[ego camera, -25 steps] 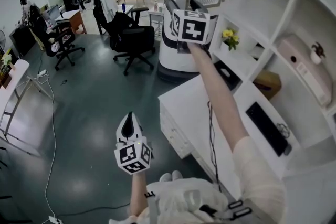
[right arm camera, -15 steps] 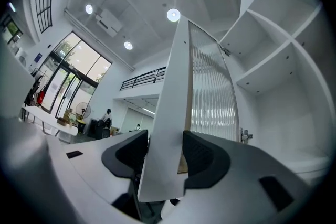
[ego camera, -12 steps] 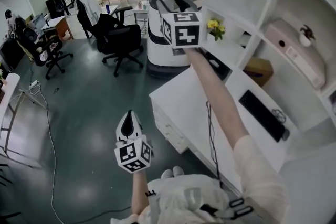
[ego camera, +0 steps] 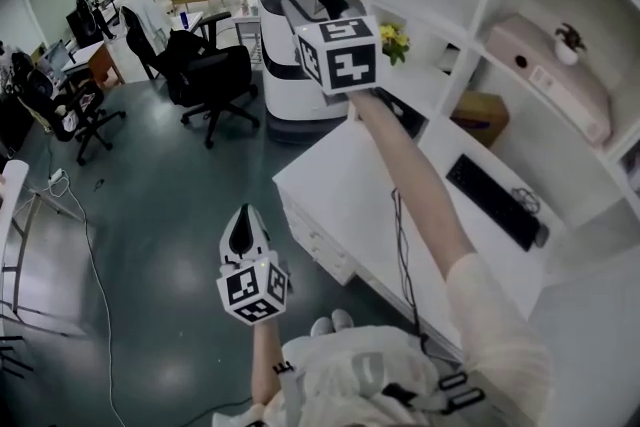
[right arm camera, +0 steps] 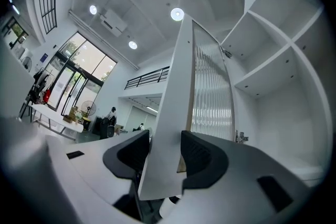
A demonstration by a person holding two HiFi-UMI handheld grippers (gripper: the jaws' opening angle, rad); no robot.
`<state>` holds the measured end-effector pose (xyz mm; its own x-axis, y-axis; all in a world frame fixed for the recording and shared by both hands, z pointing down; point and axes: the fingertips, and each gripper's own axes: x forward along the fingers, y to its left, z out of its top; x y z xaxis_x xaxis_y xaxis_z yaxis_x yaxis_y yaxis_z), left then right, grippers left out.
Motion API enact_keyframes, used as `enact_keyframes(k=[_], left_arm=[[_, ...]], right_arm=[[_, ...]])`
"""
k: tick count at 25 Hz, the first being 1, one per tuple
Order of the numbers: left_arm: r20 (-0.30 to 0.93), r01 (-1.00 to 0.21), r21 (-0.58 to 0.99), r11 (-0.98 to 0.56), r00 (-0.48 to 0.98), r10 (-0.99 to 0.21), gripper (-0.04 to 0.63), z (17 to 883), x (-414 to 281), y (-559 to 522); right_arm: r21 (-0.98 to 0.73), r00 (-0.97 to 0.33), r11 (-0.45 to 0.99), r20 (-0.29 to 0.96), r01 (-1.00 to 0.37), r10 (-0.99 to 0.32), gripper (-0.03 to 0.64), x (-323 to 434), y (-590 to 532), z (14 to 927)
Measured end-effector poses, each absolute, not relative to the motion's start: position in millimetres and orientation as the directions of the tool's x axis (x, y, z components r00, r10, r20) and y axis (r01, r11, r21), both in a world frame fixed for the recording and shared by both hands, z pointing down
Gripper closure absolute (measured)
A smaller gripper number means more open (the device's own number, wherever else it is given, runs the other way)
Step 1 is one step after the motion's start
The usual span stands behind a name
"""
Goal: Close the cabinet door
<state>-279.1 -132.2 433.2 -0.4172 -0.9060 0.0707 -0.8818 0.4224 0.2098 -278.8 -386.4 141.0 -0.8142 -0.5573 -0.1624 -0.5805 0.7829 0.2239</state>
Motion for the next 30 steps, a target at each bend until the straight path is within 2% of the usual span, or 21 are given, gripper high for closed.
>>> enact_keyframes(k=[18,30], left_arm=[[0.074,-0.927,0.210,0.312,-0.303,-0.950,0.591,438.4,-251.8,-170.5],[0.075,-0.950,0.205,0.237,-0.226,-0.971,0.591,436.5,-225.5,-190.9]], right_arm=[[0.274,-0.831,0.785,-0.149,-0.556,-0.537,0.466,-225.1,-380.4,141.8],[0.298,-0.793,0.738,-0.140,-0.605,-0.593,0.499,-169.5,-390.7,140.0]])
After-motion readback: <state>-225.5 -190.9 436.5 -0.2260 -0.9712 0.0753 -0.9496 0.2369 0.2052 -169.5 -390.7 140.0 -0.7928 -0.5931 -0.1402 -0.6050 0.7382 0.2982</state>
